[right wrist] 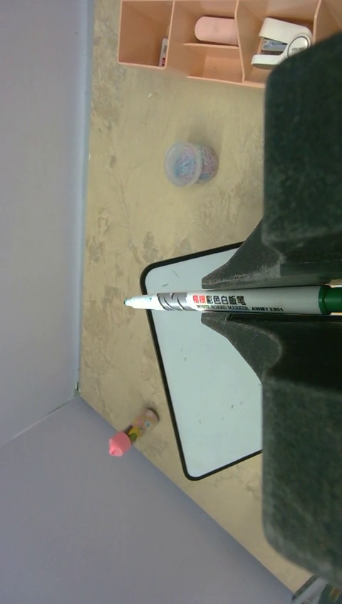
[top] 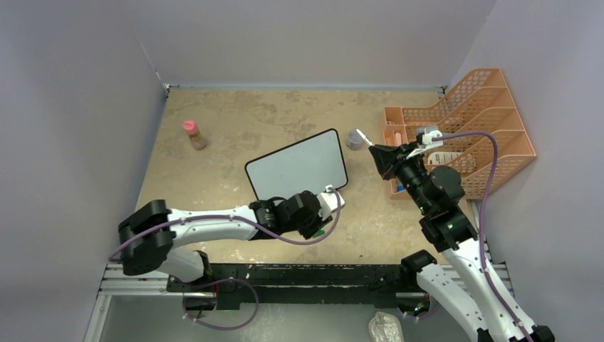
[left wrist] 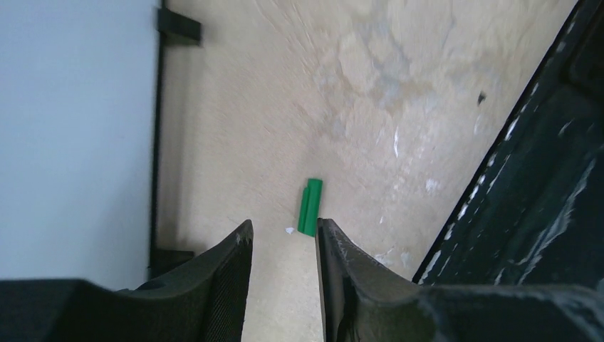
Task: Write a sentence on the whiteboard
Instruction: Place the pen cap at the center of the board, then write a sentence on the whiteboard.
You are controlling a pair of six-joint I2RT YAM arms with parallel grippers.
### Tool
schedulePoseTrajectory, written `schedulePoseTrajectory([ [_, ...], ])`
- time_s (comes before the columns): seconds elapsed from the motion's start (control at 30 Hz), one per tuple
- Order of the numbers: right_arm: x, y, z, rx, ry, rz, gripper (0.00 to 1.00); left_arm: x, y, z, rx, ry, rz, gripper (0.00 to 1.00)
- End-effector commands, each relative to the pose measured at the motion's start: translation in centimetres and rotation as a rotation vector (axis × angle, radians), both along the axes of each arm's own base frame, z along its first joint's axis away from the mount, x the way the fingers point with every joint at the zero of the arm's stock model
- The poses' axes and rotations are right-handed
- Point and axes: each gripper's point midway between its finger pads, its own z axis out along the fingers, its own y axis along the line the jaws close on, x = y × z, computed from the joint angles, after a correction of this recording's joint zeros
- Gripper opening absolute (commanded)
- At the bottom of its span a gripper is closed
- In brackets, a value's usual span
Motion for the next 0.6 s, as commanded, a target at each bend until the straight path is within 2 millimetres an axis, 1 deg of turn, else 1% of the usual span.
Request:
schedulePoseTrajectory([
  [0.0, -0.1, 0.4, 2.2, 0.010, -0.071, 0.026, 0.00, 3.0, 0.2, 8.3, -0.178, -0.058, 0.155, 0.36],
  [0.1, -0.1, 0.5, 2.4, 0.012, -0.075, 0.032, 0.00, 4.8, 2.1, 11.7, -0.263, -0.048, 0.244, 0.37],
  [0.2, -0.1, 0.7, 2.5, 0.015, -0.074, 0.042, 0.00, 6.1, 4.0, 14.7, -0.353, -0.039, 0.295, 0.39],
  [0.3, 0.0, 0.9, 2.5, 0.015, -0.071, 0.052, 0.00, 7.2, 5.8, 16.8, -0.396, -0.046, 0.337, 0.41],
  [0.4, 0.0, 1.1, 2.6, 0.016, -0.071, 0.057, 0.00, 8.5, 7.5, 18.3, -0.422, -0.044, 0.382, 0.42],
  [0.47, 0.1, 1.1, 2.6, 0.014, -0.069, 0.061, 0.00, 9.9, 9.1, 19.5, -0.453, -0.055, 0.425, 0.44],
  [0.57, 0.1, 1.3, 2.7, 0.017, -0.065, 0.066, 0.00, 11.1, 11.1, 21.5, -0.499, -0.078, 0.454, 0.47],
])
